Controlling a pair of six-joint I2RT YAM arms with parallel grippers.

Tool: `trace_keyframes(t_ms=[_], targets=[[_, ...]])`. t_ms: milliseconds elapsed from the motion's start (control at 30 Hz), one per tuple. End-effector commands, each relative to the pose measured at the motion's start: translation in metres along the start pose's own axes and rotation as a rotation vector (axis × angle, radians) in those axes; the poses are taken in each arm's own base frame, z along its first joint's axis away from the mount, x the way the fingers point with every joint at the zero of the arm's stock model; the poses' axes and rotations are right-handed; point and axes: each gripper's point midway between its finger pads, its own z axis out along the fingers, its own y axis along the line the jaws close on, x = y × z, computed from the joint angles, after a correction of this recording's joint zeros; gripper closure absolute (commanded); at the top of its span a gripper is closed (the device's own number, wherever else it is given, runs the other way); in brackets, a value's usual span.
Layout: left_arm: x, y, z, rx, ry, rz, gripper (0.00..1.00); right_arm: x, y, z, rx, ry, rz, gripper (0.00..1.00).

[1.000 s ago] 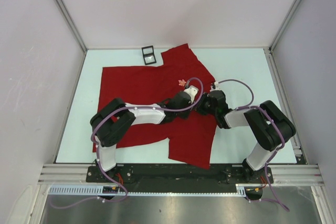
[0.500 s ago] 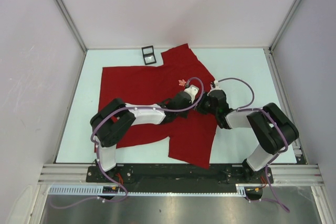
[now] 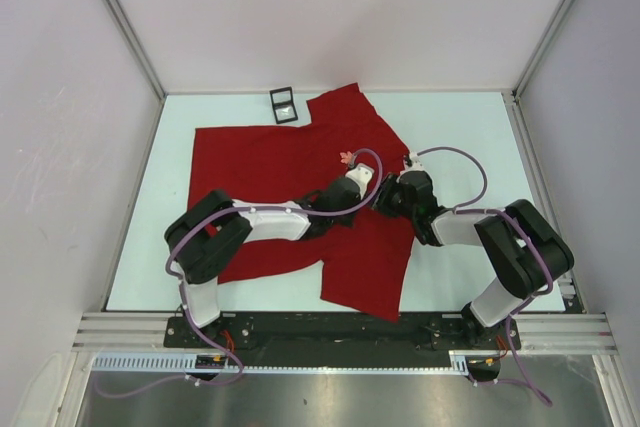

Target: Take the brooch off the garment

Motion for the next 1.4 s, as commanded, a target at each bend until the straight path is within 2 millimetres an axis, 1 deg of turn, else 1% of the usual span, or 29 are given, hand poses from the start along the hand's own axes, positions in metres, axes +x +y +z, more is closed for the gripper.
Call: trace_keyframes(t_ms=[0, 67, 133, 167, 267, 300, 367, 400, 433, 467, 567, 733, 900, 1200, 1367], targets=[[-0.024, -0.006, -0.012, 0.036, -0.073, -0.044, 1.00, -0.011, -0.002, -0.001, 0.019, -0.051, -0.020, 0.76], [-0.023, -0.007, -0.012, 0.038, -0.071, -0.044, 1.00, -0.011, -0.003, 0.000, 0.025, -0.056, -0.024, 0.84], [-0.022, -0.006, -0.012, 0.038, -0.073, -0.047, 1.00, -0.009, -0.005, 0.002, 0.034, -0.055, -0.023, 0.89], [-0.024, -0.007, -0.012, 0.039, -0.077, -0.049, 1.00, -0.010, -0.005, 0.003, 0.036, -0.054, -0.026, 0.95], [-0.024, -0.005, -0.012, 0.040, -0.078, -0.057, 1.00, -0.006, -0.006, 0.006, 0.050, -0.047, -0.036, 1.00], [-0.023, -0.005, -0.012, 0.038, -0.075, -0.059, 1.00, -0.005, -0.004, 0.008, 0.050, -0.044, -0.041, 1.00], [-0.022, -0.004, -0.011, 0.040, -0.071, -0.064, 1.00, -0.004, -0.007, 0.009, 0.076, -0.044, -0.050, 1.00], [-0.022, -0.003, -0.011, 0.039, -0.072, -0.067, 1.00, -0.003, -0.004, 0.011, 0.072, -0.039, -0.055, 1.00], [-0.023, -0.004, -0.011, 0.041, -0.074, -0.069, 1.00, -0.005, -0.007, 0.013, 0.095, -0.054, -0.063, 1.00], [-0.023, -0.004, -0.011, 0.041, -0.073, -0.071, 1.00, -0.003, -0.009, 0.013, 0.110, -0.046, -0.071, 1.00], [-0.022, -0.002, -0.010, 0.043, -0.074, -0.079, 0.99, -0.001, -0.007, 0.016, 0.119, -0.043, -0.087, 1.00], [-0.022, -0.002, -0.011, 0.049, -0.078, -0.085, 1.00, 0.000, -0.002, 0.017, 0.117, -0.046, -0.108, 1.00], [-0.021, -0.002, -0.010, 0.054, -0.077, -0.084, 1.00, 0.005, -0.002, 0.022, 0.121, -0.031, -0.121, 1.00], [-0.021, -0.004, -0.011, 0.070, -0.081, -0.080, 1.00, 0.008, 0.010, 0.026, 0.088, -0.026, -0.162, 1.00], [-0.021, -0.006, -0.012, 0.081, -0.082, -0.077, 1.00, 0.011, 0.012, 0.028, 0.085, -0.022, -0.183, 1.00]])
